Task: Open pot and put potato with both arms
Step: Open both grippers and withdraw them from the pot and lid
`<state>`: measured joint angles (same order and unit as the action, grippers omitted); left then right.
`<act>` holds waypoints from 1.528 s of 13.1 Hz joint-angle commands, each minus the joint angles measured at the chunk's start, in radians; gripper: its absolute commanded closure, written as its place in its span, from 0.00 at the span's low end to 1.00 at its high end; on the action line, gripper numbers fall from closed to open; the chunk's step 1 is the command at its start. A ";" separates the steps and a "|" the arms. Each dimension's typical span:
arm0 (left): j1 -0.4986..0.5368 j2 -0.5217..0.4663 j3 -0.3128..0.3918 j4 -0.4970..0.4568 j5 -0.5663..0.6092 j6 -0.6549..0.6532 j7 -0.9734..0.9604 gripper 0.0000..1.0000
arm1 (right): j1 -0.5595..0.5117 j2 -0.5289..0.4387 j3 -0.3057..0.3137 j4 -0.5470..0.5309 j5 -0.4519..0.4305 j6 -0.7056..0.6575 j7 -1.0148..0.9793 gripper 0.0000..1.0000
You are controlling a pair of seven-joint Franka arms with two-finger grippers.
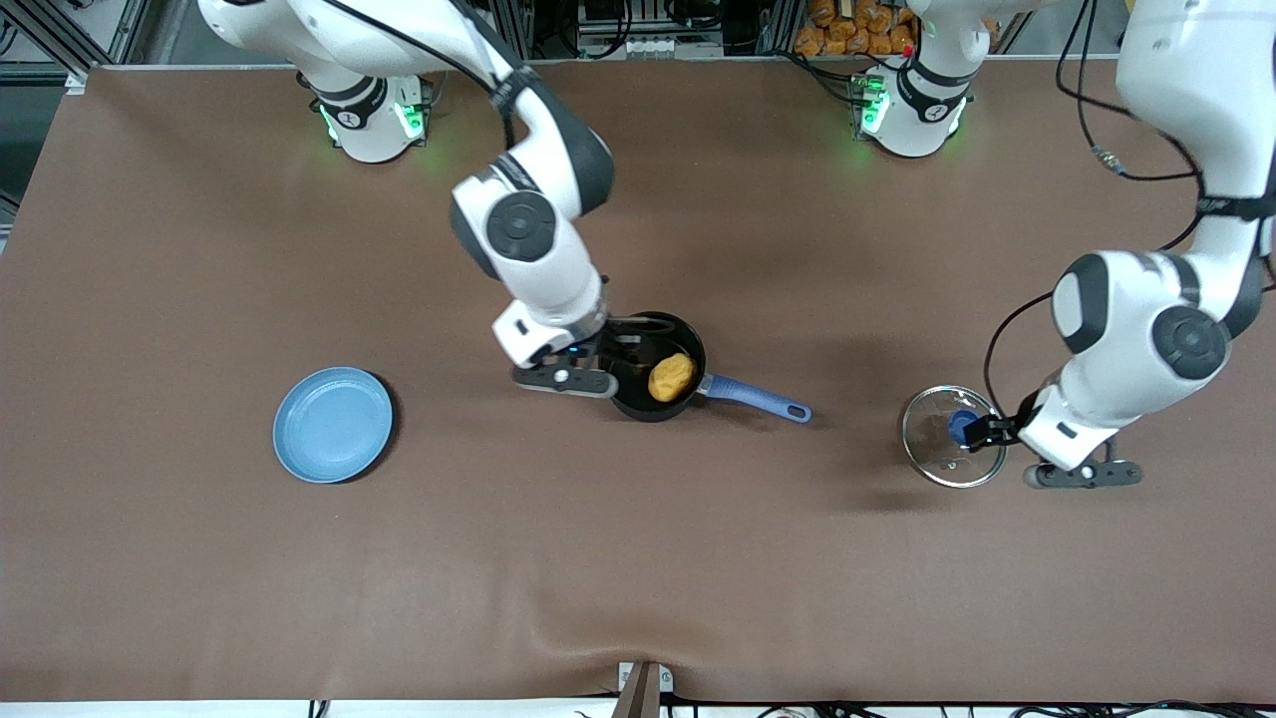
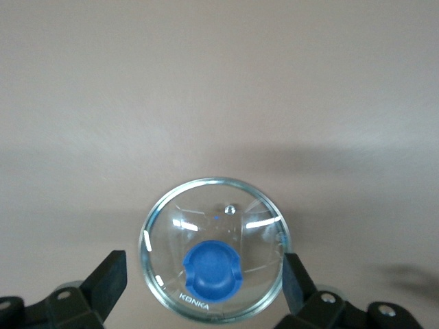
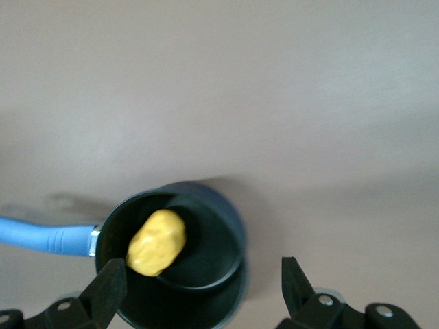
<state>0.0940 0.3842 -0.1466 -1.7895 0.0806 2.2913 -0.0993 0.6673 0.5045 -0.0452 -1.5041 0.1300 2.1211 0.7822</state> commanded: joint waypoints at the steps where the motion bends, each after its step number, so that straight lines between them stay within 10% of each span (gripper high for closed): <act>1: 0.003 -0.106 -0.007 0.088 -0.001 -0.146 0.012 0.00 | -0.066 -0.110 -0.024 -0.035 -0.077 -0.111 0.002 0.00; 5: 0.003 -0.139 -0.040 0.350 -0.015 -0.476 -0.005 0.00 | -0.184 -0.256 -0.053 -0.041 -0.156 -0.329 -0.202 0.00; 12: 0.010 -0.289 -0.037 0.355 -0.056 -0.682 -0.007 0.00 | -0.454 -0.521 -0.051 -0.175 -0.155 -0.435 -0.607 0.00; 20: 0.010 -0.317 -0.031 0.357 -0.042 -0.710 0.024 0.00 | -0.629 -0.586 -0.053 -0.176 -0.153 -0.532 -0.845 0.00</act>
<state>0.0975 0.0838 -0.1805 -1.4342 0.0395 1.5989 -0.0976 0.0554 -0.0492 -0.1178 -1.6480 -0.0083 1.5919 -0.0514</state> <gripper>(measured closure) 0.000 0.000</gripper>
